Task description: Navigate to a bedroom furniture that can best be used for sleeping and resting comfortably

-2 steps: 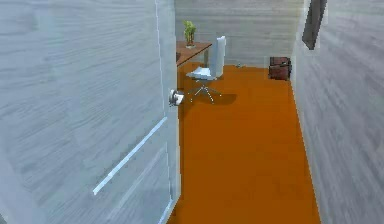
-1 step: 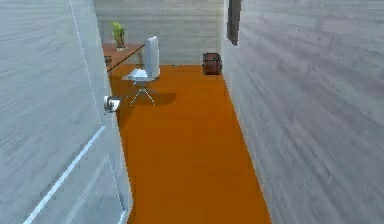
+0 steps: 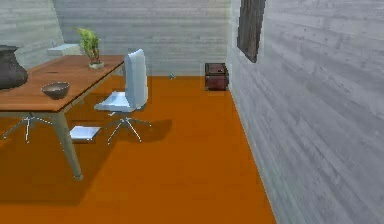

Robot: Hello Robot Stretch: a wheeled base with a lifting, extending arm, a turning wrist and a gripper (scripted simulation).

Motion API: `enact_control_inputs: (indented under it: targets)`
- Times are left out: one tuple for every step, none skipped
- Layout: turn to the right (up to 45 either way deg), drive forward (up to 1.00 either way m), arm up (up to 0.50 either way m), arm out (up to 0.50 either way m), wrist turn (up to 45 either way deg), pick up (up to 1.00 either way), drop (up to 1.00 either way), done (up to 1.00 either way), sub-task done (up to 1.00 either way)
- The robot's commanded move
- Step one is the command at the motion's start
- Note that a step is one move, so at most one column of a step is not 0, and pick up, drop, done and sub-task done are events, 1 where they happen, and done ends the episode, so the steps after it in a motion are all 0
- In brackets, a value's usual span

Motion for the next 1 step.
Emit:
enact_control_inputs:
  targets:
    - [3.0,0.00,0.00,0.00,0.0,0.00,0.00,0.00,0.00]
